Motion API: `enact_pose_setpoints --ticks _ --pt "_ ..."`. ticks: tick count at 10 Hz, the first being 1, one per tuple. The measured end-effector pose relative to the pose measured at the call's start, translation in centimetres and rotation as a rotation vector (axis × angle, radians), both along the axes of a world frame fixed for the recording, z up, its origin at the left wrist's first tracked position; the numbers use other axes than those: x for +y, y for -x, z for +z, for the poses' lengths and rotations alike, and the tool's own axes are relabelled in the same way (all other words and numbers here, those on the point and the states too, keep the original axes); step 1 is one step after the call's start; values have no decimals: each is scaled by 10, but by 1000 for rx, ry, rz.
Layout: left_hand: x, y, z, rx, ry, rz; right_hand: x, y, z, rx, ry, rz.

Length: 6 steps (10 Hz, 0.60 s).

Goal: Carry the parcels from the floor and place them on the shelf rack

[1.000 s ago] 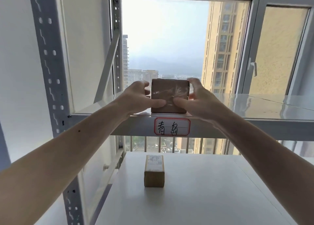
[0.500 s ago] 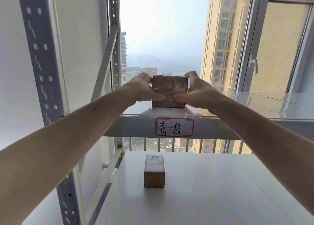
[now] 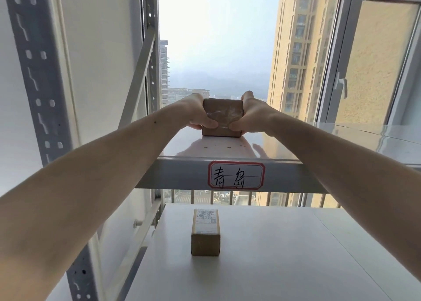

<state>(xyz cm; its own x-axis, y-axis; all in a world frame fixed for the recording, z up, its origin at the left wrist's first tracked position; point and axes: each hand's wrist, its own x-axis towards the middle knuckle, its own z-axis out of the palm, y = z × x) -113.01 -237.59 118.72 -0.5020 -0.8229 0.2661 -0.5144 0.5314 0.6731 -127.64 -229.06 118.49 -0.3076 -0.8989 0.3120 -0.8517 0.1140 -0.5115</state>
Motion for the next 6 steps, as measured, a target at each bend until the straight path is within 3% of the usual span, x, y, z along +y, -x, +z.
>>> enact_pose_setpoints --ticks 4,6 --pt "-12 1 -3 38 -54 3 -9 -2 -2 32 7 -33" --pt "-8 -15 0 -31 32 107 18 -3 4 34 34 -69"
